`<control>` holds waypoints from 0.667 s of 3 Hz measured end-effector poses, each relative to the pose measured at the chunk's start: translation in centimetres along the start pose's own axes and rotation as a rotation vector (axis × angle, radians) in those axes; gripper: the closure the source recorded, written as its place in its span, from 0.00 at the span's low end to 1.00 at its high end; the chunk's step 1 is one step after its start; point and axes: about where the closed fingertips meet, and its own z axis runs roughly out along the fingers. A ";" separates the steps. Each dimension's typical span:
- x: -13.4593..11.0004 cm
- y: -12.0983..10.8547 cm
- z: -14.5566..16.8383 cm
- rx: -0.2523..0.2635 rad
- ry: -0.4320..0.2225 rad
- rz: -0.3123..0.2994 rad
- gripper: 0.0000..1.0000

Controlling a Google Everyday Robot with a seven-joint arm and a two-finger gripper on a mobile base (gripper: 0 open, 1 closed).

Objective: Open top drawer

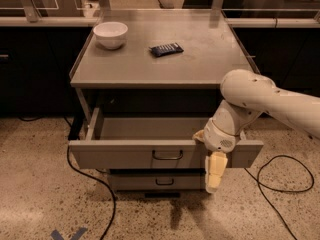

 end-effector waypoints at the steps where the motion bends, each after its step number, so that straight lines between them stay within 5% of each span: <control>1: -0.4 4.5 -1.5 -0.021 0.004 0.031 0.00; 2: -0.4 4.6 -1.2 -0.026 0.004 0.028 0.00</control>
Offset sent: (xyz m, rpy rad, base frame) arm -0.1044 0.0083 0.0842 -0.0147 0.0642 -0.0001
